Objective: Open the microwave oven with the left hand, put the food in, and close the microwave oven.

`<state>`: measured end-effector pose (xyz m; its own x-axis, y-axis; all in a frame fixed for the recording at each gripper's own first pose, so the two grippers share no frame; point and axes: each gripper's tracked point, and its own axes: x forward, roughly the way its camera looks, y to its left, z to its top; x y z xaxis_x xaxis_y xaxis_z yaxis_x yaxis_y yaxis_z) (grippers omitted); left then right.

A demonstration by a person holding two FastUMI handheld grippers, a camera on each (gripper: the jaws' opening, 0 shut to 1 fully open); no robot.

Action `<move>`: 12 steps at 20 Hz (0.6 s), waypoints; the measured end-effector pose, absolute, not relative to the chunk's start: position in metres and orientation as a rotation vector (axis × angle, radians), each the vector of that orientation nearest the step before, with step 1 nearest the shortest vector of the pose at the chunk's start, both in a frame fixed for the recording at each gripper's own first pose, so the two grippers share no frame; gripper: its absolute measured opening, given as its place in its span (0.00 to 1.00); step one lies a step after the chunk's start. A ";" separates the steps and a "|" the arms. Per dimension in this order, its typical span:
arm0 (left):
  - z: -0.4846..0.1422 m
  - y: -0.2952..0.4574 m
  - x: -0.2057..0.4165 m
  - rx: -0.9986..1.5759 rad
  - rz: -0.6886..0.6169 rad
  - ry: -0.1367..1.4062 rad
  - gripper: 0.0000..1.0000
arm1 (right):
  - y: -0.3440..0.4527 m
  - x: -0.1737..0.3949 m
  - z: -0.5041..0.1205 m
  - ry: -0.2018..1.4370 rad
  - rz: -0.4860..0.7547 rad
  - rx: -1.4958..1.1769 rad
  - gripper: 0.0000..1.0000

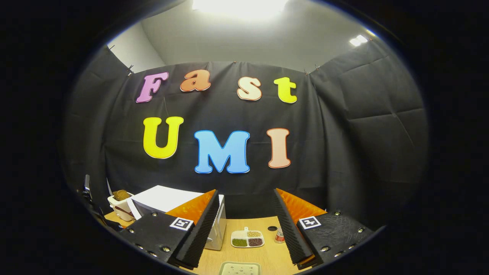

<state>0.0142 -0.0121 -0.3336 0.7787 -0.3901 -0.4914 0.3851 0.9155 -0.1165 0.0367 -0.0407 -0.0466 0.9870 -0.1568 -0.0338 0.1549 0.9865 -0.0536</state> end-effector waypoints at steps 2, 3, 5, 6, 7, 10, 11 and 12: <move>-0.337 -0.020 0.024 -0.004 -0.418 0.540 0.07 | -0.045 0.036 -0.045 0.035 -0.164 -0.050 0.85; -0.340 -0.023 0.027 0.000 -0.418 0.555 0.07 | -0.046 0.036 -0.044 0.034 -0.169 -0.049 0.85; -0.344 -0.028 0.033 0.009 -0.417 0.572 0.07 | -0.050 0.034 -0.044 0.034 -0.178 -0.047 0.85; -0.344 -0.031 0.036 0.016 -0.417 0.573 0.07 | -0.053 0.034 -0.045 0.036 -0.182 -0.046 0.85; -0.341 -0.036 0.041 0.018 -0.422 0.571 0.07 | -0.054 0.034 -0.046 0.039 -0.186 -0.046 0.85; -0.340 -0.044 0.059 0.028 -0.413 0.573 0.07 | -0.058 0.034 -0.050 0.051 -0.189 -0.035 0.85; -0.342 -0.045 0.065 0.032 -0.398 0.581 0.07 | -0.059 0.035 -0.051 0.052 -0.190 -0.032 0.85; -0.346 -0.043 0.070 0.039 -0.376 0.593 0.07 | -0.061 0.037 -0.051 0.052 -0.191 -0.031 0.85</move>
<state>0.0697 -0.0426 -0.3455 0.7636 -0.3348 -0.5521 0.3572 0.9314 -0.0708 0.0365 -0.0607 -0.0505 0.9804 -0.1908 -0.0487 0.1892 0.9813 -0.0354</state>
